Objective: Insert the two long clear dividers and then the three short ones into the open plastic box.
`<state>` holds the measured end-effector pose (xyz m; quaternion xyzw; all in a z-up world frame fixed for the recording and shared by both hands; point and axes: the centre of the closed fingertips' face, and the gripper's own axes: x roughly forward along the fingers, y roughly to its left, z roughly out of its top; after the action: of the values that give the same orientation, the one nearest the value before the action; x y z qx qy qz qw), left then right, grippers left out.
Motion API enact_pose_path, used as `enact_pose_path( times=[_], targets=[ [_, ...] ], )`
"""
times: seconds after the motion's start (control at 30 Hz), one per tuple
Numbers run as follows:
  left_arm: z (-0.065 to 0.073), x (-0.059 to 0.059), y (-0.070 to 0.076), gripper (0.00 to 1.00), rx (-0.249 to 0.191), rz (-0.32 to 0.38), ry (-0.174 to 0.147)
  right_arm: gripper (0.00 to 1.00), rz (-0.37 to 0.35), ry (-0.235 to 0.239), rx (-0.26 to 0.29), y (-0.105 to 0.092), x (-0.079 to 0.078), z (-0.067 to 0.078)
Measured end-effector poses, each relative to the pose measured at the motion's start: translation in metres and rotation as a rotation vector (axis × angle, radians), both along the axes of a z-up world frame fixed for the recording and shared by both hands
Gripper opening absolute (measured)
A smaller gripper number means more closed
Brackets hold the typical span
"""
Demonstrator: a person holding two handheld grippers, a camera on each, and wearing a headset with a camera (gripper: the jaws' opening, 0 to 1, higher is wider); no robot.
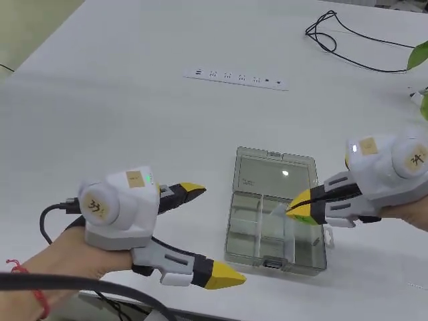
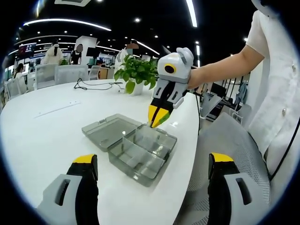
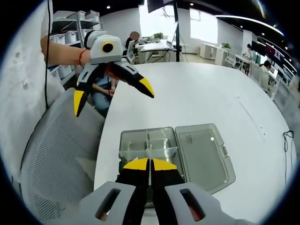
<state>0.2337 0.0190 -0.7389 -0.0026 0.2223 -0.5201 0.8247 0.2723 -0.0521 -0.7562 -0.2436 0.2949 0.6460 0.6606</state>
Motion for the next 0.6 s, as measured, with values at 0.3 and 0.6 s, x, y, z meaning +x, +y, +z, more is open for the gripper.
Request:
enact_pose_path(
  times=[0.3,0.6],
  targets=[
    [-0.001,0.001,-0.001,1.00,-0.004,-0.001,0.004,0.02,0.054,-0.040,-0.001,0.004,-0.002,-0.006],
    [-0.002,0.002,-0.001,1.00,0.000,-0.003,0.004,0.02,0.074,-0.041,-0.023,0.012,-0.004,-0.012]
  ],
)
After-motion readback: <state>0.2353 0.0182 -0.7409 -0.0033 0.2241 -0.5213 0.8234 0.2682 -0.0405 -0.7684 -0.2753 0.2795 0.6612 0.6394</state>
